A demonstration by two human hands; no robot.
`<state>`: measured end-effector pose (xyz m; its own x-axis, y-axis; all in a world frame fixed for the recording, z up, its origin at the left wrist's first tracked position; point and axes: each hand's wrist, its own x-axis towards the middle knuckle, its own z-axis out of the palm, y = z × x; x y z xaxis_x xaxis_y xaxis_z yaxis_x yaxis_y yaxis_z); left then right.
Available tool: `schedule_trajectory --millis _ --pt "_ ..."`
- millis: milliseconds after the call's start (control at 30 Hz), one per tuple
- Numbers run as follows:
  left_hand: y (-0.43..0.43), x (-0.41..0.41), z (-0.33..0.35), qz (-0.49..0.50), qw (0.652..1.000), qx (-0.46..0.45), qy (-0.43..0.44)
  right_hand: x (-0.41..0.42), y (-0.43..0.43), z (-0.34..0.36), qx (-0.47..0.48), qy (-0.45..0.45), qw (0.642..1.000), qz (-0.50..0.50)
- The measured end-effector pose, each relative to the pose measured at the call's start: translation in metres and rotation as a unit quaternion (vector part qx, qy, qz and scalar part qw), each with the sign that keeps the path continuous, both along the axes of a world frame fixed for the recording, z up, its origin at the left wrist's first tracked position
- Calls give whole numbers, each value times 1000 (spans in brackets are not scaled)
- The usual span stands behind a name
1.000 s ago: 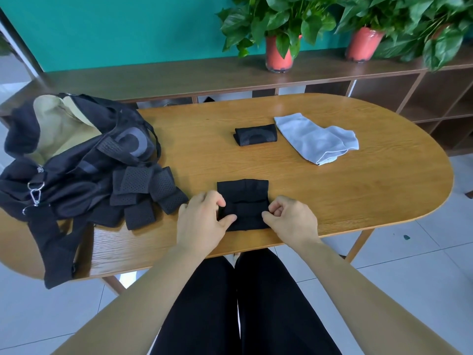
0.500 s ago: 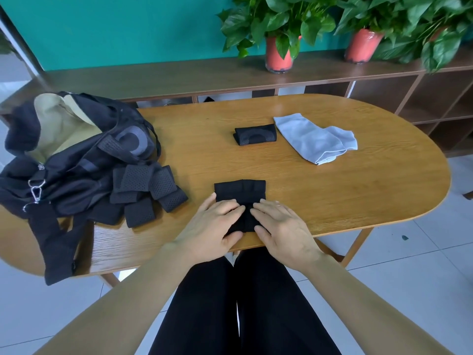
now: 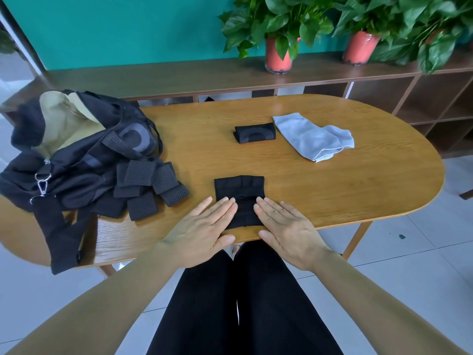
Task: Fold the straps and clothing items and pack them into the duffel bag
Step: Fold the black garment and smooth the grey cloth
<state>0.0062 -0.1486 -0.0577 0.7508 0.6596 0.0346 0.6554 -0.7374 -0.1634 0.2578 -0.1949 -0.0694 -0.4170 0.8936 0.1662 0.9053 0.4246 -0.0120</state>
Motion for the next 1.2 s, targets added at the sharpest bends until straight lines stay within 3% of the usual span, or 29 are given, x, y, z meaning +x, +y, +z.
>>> schedule_trajectory --millis 167,367,533,667,933,1033,1133,1200 --pt "-6 -11 8 0 999 13 30 1 -7 4 -18 12 1000 -12" --pt "-10 19 22 32 999 -3 -23 -24 4 20 -27 58 998 -17" --pt "0 41 12 94 993 -76 3 -32 26 19 -101 -16 992 -69" --pt "4 33 9 81 993 -75 37 -23 28 17 -131 -28 989 -59" --pt "-5 17 5 41 998 -17 53 -12 11 15 -103 -42 994 -18" --pt "-9 13 5 22 999 13 33 -4 1 11 -53 -41 998 7" --pt "-14 12 9 16 1000 17 15 -3 -3 13 -33 -6 999 19" --pt "-16 12 12 16 999 -8 -48 -3 -3 18 -78 83 993 8"
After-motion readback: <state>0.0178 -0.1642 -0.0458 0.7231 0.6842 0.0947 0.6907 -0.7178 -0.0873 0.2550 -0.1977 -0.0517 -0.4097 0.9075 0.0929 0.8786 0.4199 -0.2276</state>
